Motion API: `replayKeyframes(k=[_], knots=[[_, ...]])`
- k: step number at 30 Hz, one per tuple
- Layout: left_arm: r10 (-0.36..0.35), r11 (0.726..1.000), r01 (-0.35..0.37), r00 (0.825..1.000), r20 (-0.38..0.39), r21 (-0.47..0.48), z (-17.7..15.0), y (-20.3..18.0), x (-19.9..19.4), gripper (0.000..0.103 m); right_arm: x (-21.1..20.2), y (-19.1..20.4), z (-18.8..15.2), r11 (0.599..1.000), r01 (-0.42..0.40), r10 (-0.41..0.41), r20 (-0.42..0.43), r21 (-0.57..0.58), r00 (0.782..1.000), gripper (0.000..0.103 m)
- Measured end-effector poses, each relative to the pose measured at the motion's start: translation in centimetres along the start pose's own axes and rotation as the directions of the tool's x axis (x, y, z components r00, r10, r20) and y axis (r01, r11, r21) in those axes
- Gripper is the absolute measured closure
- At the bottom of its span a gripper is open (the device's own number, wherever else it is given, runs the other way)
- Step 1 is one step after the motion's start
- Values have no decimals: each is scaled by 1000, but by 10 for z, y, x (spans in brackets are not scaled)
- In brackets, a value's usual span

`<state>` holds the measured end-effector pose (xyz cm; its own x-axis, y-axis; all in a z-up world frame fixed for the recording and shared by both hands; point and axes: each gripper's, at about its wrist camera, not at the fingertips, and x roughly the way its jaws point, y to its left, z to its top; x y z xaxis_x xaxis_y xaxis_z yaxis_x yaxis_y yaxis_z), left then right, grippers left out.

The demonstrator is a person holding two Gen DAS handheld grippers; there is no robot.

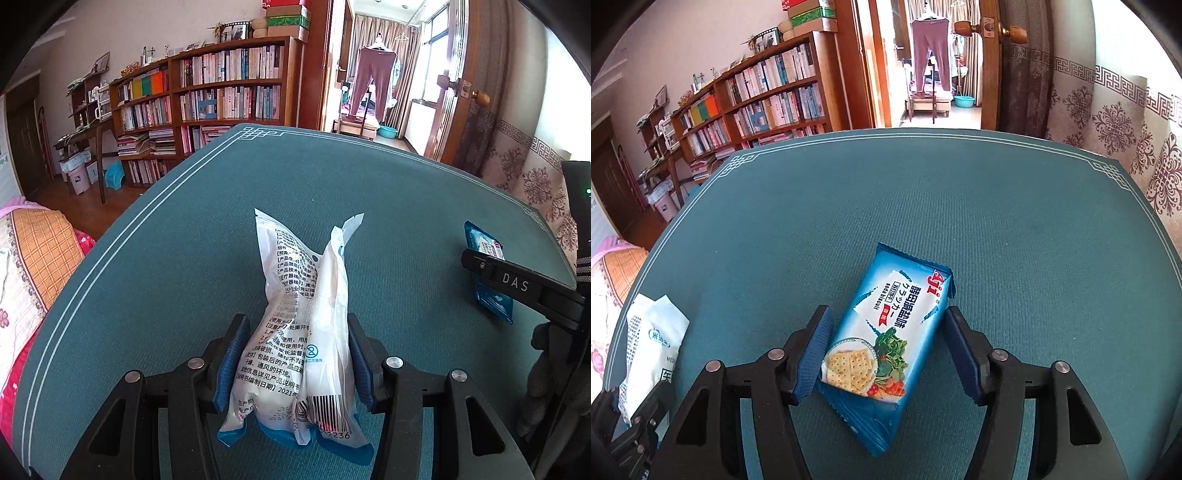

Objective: Organize objects
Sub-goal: 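Grasp the blue cracker pack with right tool, then carry the cracker pack with right tool into the bowl and open it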

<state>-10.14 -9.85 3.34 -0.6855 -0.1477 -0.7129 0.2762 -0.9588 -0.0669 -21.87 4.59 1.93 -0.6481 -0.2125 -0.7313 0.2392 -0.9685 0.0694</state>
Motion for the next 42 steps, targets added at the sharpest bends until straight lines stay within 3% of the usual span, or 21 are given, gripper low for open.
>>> replayKeyframes(k=[6, 17, 26, 42], knots=[[-6, 1000, 6, 1000, 1, 7, 0, 0, 0, 49, -9, -5, -9, 1000, 1, -1, 6, 1, 1000, 57], [-39, 999, 38, 999, 13, 35, -2, -7, -5, 49, -38, -9, -42, 999, -44, 44, 11, -11, 999, 59], [-124, 989, 123, 992, 6, 80, -7, -20, -13, 49, -80, -19, -66, 996, -84, 83, 48, 13, 995, 59], [-157, 976, 153, 988, 13, 153, -17, -39, -21, 49, -149, -95, -101, 990, -38, 22, 117, 134, 993, 59]])
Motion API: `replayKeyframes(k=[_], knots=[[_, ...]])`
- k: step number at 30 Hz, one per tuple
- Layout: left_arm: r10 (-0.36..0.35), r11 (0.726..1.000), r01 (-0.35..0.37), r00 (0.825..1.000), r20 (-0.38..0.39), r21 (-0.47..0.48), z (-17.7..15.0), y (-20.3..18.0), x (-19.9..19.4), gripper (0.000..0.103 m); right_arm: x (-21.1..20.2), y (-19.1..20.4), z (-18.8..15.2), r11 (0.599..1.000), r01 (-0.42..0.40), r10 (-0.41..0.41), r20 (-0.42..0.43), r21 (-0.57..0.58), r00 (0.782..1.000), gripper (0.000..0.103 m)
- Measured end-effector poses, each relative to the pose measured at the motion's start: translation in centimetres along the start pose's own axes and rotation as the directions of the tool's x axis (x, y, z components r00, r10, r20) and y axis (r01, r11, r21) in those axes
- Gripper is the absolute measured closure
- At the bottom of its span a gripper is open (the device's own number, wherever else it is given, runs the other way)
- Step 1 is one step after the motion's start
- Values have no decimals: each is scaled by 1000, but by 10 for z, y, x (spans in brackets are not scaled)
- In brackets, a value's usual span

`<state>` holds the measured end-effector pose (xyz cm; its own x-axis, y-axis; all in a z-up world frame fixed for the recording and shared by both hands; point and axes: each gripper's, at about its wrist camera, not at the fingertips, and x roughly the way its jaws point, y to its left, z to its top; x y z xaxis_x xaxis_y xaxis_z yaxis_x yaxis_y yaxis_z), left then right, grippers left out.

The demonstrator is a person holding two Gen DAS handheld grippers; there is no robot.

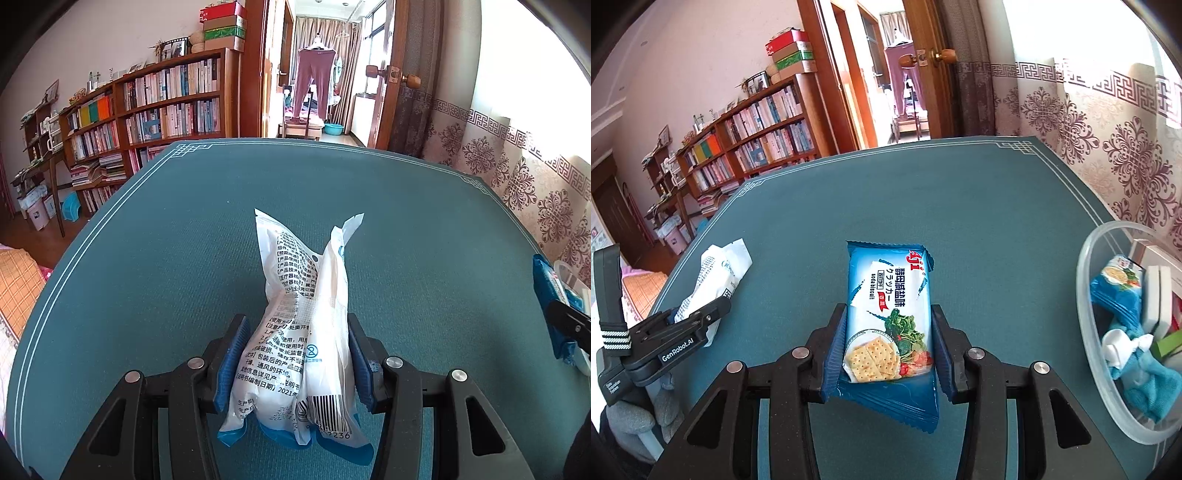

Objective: Organize objects
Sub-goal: 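Carry the cracker pack with right tool into the bowl and open it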

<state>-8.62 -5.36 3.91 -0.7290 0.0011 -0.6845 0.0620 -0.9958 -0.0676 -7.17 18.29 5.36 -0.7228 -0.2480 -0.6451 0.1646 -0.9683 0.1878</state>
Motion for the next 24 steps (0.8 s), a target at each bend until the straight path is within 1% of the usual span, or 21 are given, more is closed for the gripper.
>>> replayKeyframes(k=[6, 11, 16, 24], knots=[[-1, 1000, 1, 1000, 2, 11, -1, -2, -1, 49, -33, -37, 3, 997, 66, -69, 52, 47, 996, 59], [5, 1000, -5, 1000, -2, 27, -3, -5, -1, 49, -57, -70, 3, 986, 130, -139, 88, 102, 986, 59], [14, 999, -14, 1000, -2, 33, -5, -6, -1, 49, -72, -101, 2, 966, 195, -214, 107, 168, 971, 59], [21, 999, -21, 1000, -2, 41, -6, -10, 0, 49, -79, -138, -3, 922, 298, -333, 112, 249, 936, 59]])
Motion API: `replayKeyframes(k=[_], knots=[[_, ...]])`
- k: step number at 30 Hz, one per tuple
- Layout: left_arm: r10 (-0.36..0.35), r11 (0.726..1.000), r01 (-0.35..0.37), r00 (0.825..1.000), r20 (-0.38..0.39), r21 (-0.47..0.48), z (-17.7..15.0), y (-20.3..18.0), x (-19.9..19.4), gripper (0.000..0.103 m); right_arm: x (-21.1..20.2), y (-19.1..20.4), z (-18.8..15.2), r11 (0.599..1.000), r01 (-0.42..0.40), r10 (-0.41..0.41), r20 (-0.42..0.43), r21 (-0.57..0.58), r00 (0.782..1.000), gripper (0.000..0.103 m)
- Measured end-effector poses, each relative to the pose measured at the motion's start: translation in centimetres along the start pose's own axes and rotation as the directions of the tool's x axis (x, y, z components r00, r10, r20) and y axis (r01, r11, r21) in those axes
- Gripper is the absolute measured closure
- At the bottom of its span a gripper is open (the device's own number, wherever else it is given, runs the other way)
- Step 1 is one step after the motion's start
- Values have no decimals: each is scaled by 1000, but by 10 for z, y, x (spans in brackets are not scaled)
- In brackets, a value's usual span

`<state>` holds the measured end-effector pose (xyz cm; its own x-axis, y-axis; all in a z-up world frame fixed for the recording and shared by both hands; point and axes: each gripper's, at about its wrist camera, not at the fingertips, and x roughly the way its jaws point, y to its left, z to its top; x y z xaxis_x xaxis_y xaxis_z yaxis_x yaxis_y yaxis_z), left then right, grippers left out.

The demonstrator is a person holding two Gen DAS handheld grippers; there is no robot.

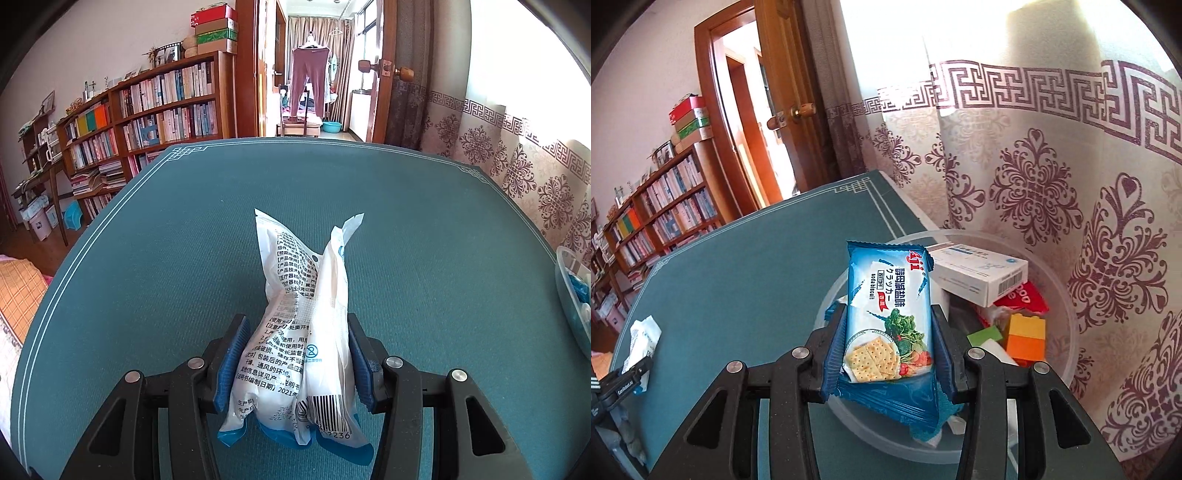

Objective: Organize objects
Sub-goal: 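Carry the cracker pack with right tool into the bowl and open it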

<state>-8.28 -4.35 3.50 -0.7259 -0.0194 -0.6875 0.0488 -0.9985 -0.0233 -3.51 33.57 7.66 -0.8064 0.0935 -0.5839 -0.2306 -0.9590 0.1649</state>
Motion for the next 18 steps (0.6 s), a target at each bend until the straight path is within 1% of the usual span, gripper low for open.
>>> replayKeyframes(k=[3, 5, 9, 14, 16, 18], knots=[[-1, 1000, 1, 1000, -3, -1, 0, 1, 0, 49, 4, -5, -1, 999, 47, -47, 8, 9, 999, 59], [-2, 1000, 2, 1000, -3, -2, 0, 1, 0, 49, 8, -9, -2, 998, 62, -62, 1, 18, 998, 59], [-3, 1000, 3, 1000, -3, -1, 0, 0, 1, 49, 17, -14, -4, 997, 77, -77, -21, 22, 997, 59], [-2, 1000, 2, 1000, -3, -2, 0, 0, 1, 49, 18, -17, -2, 996, 88, -87, -29, 31, 996, 58], [-1, 1000, 1, 1000, -3, -1, 0, 0, 1, 49, 15, -19, -1, 995, 90, -89, -24, 34, 996, 58], [-1, 1000, 1, 1000, -2, -1, 0, -1, 0, 49, 10, -20, 0, 996, 85, -85, -11, 35, 996, 55]])
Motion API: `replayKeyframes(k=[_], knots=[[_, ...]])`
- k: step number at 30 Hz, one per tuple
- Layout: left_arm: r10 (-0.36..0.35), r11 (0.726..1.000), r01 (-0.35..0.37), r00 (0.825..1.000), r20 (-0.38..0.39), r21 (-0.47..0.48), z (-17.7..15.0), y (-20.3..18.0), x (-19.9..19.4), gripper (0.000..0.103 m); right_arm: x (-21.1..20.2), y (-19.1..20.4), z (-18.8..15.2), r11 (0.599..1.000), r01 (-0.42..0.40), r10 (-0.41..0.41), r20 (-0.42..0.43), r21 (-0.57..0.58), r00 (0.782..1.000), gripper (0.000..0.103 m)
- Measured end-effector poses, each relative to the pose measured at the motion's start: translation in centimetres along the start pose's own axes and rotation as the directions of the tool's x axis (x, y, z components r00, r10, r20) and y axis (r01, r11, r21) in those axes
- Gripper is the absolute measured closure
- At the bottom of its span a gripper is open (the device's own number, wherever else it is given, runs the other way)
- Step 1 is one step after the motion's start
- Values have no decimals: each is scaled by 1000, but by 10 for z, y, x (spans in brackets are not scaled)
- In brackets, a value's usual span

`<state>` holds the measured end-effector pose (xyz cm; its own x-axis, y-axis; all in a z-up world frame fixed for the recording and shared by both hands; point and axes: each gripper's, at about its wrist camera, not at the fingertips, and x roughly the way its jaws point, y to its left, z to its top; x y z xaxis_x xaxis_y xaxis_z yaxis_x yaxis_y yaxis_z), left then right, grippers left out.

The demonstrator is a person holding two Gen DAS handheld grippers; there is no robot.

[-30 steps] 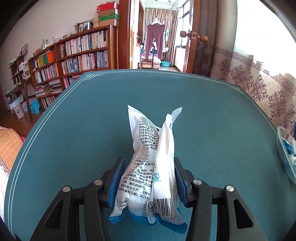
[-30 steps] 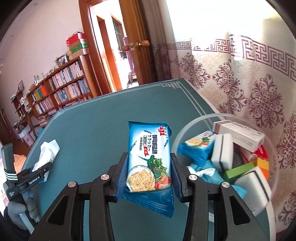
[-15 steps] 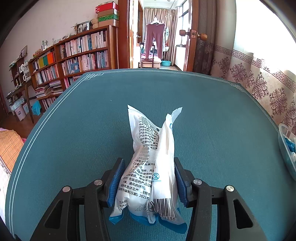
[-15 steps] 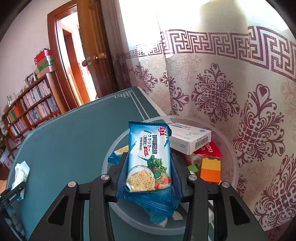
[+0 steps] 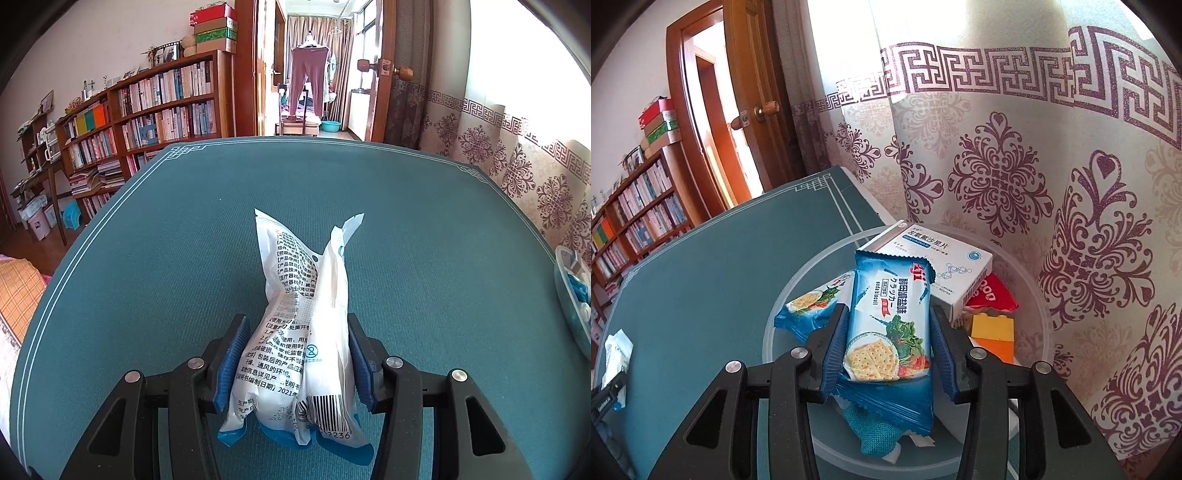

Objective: Organize objects
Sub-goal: 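Carry the cracker pack with right tool into the bowl and open it, then withdraw right tool from the bowl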

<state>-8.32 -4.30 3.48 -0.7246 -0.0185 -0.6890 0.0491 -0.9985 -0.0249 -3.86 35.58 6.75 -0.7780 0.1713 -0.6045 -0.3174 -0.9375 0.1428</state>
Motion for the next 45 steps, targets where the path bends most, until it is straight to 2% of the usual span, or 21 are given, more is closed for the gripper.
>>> replayKeyframes(k=[7, 13, 20, 29, 38, 41, 45], knots=[[0, 1000, 0, 1000, -3, 5, 1, -6, 0, 49, -22, -3, -1, 1000, -2, 3, 53, -19, 999, 55], [-46, 999, 46, 999, -24, 11, -1, -16, -3, 49, -43, 1, -13, 997, 2, 5, 88, -79, 996, 55], [-126, 990, 129, 991, -44, 57, -4, -46, -11, 49, -55, 1, -32, 990, -2, 14, 78, -142, 997, 55], [-222, 965, 229, 973, -69, 129, -4, -100, -19, 49, -64, -10, -52, 981, -26, 35, 44, -191, 998, 55], [-304, 920, 301, 952, -28, 249, 4, -158, -44, 49, -73, -22, -68, 975, -90, 97, 23, -202, 995, 55], [-306, 919, 305, 951, -35, 250, 2, -157, -46, 46, -76, -26, -72, 974, -114, 121, 22, -197, 992, 55], [-271, 935, 278, 961, -60, 221, -6, -143, -40, 37, -78, -28, -76, 970, -134, 141, 23, -202, 990, 55]])
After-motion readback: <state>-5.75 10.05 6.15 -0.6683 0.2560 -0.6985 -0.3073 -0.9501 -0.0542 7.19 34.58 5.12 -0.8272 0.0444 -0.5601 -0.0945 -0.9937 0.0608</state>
